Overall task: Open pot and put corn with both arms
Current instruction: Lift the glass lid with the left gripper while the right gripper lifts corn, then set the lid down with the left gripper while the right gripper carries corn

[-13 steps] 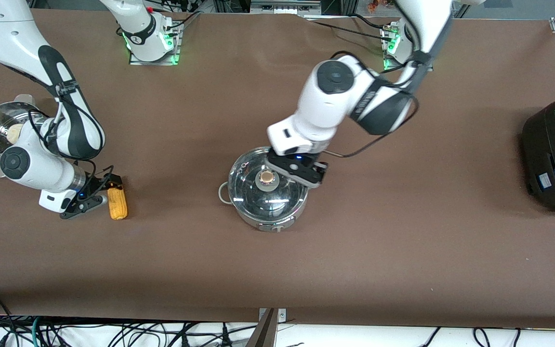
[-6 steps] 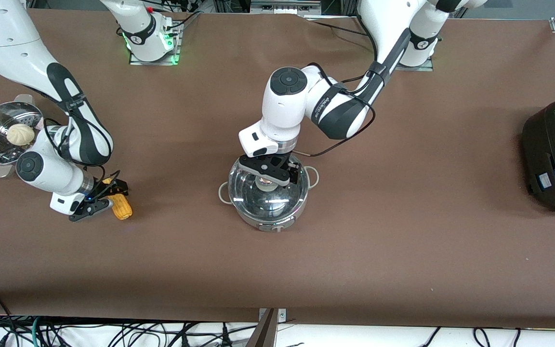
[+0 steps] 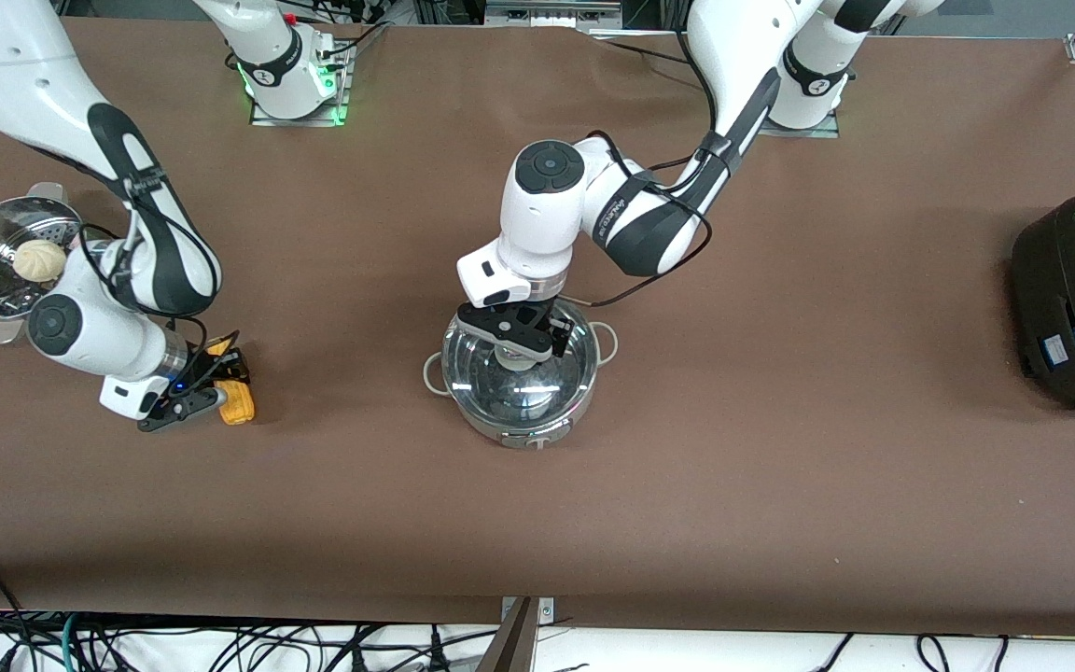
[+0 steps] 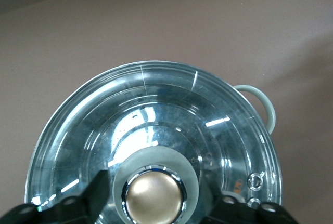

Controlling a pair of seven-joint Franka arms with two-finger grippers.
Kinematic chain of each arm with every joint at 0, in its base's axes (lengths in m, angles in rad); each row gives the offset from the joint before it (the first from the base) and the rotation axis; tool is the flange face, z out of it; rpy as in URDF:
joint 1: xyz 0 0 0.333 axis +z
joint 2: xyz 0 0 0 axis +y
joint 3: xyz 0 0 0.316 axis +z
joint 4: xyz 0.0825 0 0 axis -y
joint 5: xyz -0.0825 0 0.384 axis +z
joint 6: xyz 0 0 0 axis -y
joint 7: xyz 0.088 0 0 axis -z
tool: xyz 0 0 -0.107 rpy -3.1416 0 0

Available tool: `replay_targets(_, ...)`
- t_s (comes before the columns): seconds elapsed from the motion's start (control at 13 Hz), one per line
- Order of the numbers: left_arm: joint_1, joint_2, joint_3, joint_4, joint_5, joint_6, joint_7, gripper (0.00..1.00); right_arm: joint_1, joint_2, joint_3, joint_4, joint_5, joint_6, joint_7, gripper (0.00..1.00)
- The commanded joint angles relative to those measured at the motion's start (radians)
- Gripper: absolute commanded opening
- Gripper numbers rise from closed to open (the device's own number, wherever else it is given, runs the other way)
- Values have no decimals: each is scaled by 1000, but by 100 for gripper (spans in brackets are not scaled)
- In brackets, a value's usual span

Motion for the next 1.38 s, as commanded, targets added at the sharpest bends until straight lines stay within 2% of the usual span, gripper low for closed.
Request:
replay_targets(0.0, -15, 8, 12, 29, 34, -12, -30, 23, -5, -124, 62, 42, 8, -204, 129, 0)
replay_targets(0.08, -14, 3, 12, 29, 34, -14, -32, 13, -6, -138, 107, 85, 8, -269, 190, 0)
replay_targets(0.23, -6, -12, 12, 32, 26, -28, -30, 12, -5, -143, 189, 192, 7, -398, 343, 0)
replay_targets(0.31, -3, -41, 12, 41, 26, -84, -27, 12, 0, -138, 223, 235, 7, -422, 411, 0)
replay_targets(0.54, 8, -179, 12, 44, 22, -300, -23, 11, 32, -115, 235, 283, 7, -429, 479, 0)
replay_targets(0.69, 110, -244, 4, 27, 22, -409, 29, 10, 43, -106, 237, 286, 8, -418, 528, 0)
replay_targets(0.77, 167, -259, 4, 3, 8, -481, 113, 10, 84, -104, 237, 292, 7, -414, 611, 0)
replay_targets(0.92, 300, -305, 1, -80, -50, -508, 250, 10, 194, -42, 237, 373, 7, -386, 829, 0)
replay_targets(1.08, 423, -359, -1, -201, -60, -508, 417, 10, 328, 62, 226, 508, -6, -340, 1016, 0)
replay_targets(1.23, 541, -374, -1, -321, -115, -438, 561, 10, 415, 164, 214, 631, -21, -273, 1115, 0)
replay_targets(1.31, 558, -382, -1, -390, -117, -381, 591, 11, 448, 201, 206, 674, -24, -236, 1128, 0)
